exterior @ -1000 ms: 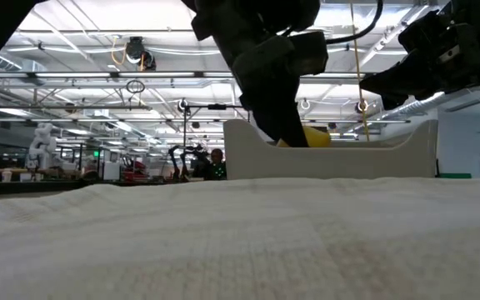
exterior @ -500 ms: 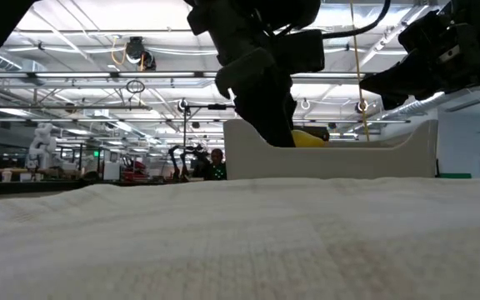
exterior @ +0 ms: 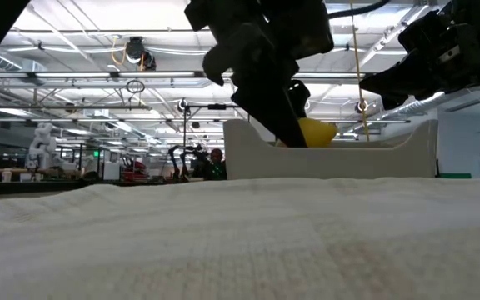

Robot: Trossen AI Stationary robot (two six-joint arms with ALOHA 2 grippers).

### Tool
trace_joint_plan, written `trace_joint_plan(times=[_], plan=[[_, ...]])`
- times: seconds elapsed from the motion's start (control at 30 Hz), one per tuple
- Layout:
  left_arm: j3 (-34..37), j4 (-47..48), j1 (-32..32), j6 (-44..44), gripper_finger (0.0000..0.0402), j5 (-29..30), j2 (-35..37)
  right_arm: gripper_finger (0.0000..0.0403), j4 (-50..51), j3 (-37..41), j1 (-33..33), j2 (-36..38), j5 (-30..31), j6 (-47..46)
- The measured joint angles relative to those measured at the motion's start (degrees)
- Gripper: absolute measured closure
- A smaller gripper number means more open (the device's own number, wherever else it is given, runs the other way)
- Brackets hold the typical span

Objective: Pick and placing Produce into tupperware
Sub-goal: Put the lemon into the gray bin

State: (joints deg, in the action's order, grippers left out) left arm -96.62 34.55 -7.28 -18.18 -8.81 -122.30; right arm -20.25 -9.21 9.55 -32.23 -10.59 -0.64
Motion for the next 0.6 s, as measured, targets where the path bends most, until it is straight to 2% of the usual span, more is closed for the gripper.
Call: trace_joint_plan(times=[0.1, 0.43, 0.6], plan=[[0.0, 0.61, -0.05, -0.07, 0.0204, -1.99, 0.0, 0.0403, 0.0, 0.0, 0.0, 0.0, 0.0, 0.0], [0.0, 2.18, 0.53, 1.55, 0.0204, -1.92, -0.02, 0.0403, 0.04, 0.0, 0.01, 0.0, 0.0, -0.15], [0.0, 2.17, 1.21, 1.67, 0.0204, 1.62, -0.02, 0.0403, 0.47, 0.0, 0.01, 0.02, 0.0, -0.15]])
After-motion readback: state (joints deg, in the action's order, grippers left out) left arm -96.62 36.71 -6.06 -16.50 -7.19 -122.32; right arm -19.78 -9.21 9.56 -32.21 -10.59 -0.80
